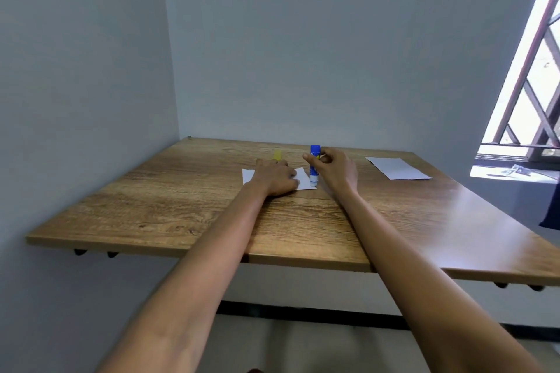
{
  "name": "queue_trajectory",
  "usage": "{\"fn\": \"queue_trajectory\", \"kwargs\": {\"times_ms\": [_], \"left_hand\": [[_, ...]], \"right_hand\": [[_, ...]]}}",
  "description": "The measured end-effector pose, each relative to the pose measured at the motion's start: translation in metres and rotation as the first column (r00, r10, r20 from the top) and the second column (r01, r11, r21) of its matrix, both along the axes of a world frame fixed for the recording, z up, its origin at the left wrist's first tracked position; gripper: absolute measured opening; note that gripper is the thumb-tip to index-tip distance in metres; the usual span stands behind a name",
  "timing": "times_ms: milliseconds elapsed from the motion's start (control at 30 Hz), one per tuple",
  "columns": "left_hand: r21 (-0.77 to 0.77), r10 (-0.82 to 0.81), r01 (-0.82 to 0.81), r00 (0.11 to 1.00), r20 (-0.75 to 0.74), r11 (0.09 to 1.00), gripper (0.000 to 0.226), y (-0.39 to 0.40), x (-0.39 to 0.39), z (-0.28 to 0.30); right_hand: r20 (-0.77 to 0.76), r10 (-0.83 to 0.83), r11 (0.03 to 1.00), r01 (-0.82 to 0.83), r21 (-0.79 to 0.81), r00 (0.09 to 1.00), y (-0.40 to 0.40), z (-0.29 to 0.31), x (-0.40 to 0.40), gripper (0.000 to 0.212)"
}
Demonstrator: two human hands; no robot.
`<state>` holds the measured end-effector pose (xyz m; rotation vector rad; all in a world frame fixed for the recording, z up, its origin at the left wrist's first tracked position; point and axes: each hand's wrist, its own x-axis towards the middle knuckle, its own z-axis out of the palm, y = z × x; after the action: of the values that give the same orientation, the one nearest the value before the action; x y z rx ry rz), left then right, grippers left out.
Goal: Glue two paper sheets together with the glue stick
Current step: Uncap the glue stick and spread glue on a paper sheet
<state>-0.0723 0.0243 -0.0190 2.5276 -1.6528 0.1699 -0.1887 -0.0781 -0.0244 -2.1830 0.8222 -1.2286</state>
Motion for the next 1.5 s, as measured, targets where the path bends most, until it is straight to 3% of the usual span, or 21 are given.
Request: {"fn": "queue_trajectory", "kwargs": {"times_ms": [233,600,1100,1233,1333,1433,1500], "left_hand": [[-0.001,0.001,-0.001,1.0,-0.01,1.0,0.036,0.003,-0.001,-0.001],[0.009,0.009,-0.009,1.0,-0.003,1.0,0.038,0.005,-0.003,0.003],[0.025,0.037,-0.037,0.999,-0.01,0.999,0.041,0.003,-0.002,0.001],[0.078,0.114,-0.117,0.993,0.042,0.99,0.048,-0.001,-0.007,0.003],[0.116,0.212,-0.226,0.97,0.122,0.967,0.055,-0.013,-0.019,0.007],[0.145,0.297,-0.298,0.954,0.028,0.944,0.05,-0.022,-0.026,0.02],[0.077,0.268,-0.267,0.963,-0.005,0.961,0.042,-0.023,-0.022,0.03]], "right_hand": [[0.055,0.031,0.999,-0.031,0.01,0.998,0.002,0.0,-0.002,0.039],[0.014,0.023,0.999,-0.022,-0.035,1.0,0.001,0.001,0.002,0.048],[0.021,0.023,1.0,-0.023,-0.002,1.0,0.005,0.002,-0.004,0.045],[0.111,-0.005,0.997,-0.004,0.081,0.994,0.004,0.004,-0.007,0.034],[0.196,-0.048,0.991,0.022,0.135,0.98,-0.001,0.006,-0.009,0.038],[0.218,-0.066,0.99,0.036,0.138,0.974,-0.006,0.005,-0.01,0.044],[0.218,-0.067,0.99,0.038,0.138,0.974,-0.011,0.004,-0.009,0.044]]}}
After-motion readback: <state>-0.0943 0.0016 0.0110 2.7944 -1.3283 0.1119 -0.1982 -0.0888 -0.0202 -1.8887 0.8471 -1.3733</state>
